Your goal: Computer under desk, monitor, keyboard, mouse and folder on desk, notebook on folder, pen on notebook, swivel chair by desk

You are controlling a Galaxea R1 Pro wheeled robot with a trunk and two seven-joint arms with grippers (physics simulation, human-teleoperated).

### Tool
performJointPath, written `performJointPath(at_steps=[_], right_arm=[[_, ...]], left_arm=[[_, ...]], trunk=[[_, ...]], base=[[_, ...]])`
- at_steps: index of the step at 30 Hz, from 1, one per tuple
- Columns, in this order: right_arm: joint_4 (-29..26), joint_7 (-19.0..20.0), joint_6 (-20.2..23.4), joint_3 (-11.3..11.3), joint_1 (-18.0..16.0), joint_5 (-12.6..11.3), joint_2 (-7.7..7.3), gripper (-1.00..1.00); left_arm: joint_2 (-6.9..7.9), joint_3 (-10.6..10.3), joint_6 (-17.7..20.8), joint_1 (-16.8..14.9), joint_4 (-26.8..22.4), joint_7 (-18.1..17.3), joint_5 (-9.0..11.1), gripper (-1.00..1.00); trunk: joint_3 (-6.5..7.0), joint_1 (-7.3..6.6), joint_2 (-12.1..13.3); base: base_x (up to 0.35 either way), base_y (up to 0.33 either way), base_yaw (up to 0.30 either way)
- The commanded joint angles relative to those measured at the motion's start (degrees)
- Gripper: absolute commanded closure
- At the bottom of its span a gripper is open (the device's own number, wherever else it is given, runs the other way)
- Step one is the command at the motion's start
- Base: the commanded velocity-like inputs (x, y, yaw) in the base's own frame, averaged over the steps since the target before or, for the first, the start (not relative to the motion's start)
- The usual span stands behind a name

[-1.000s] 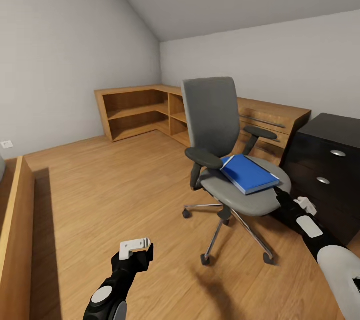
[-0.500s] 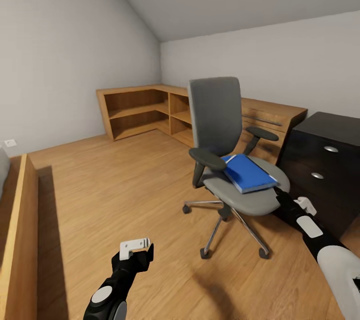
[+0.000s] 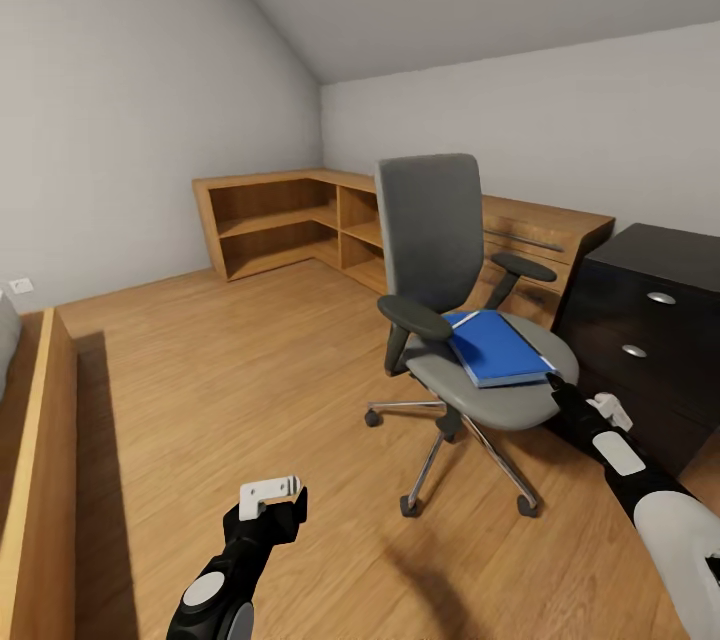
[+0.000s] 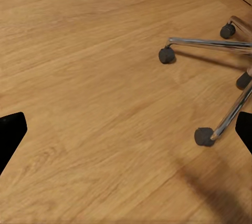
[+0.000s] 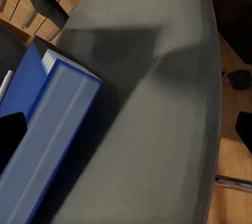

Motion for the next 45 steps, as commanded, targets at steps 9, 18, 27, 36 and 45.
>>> performJointPath(at_steps=[9, 18, 27, 36, 45], right_arm=[[0.08, 0.31, 0.25, -0.27, -0.03, -0.48, 0.11, -1.0], [0.13, 0.26, 0.2, -0.27, -0.03, -0.44, 0.33, -1.0], [0.12, 0.24, 0.19, -0.27, -0.03, -0.42, 0.53, -1.0], [0.09, 0.24, 0.18, -0.27, -0.03, -0.42, 0.54, -1.0], [0.09, 0.24, 0.18, -0.27, -0.03, -0.42, 0.54, -1.0]], left_arm=[[0.01, -0.08, 0.18, -0.01, -0.08, 0.51, 0.6, -1.0], [0.01, -0.08, 0.18, -0.01, -0.08, 0.51, 0.6, -1.0], [0.01, -0.08, 0.18, -0.01, -0.08, 0.51, 0.6, -1.0], [0.01, -0.08, 0.18, -0.01, -0.08, 0.51, 0.6, -1.0], [0.01, -0.16, 0.12, -0.01, -0.08, 0.51, 0.6, -1.0]], trunk=[[-0.04, -0.01, -0.02], [-0.04, -0.01, -0.02], [-0.04, -0.01, -0.02], [-0.04, -0.01, -0.02], [-0.04, -0.01, -0.02]], base=[[-0.142, -0.01, 0.0], [-0.093, -0.058, 0.0], [-0.005, -0.003, 0.098], [0.0, 0.0, 0.249], [0.056, 0.0, 0.26]])
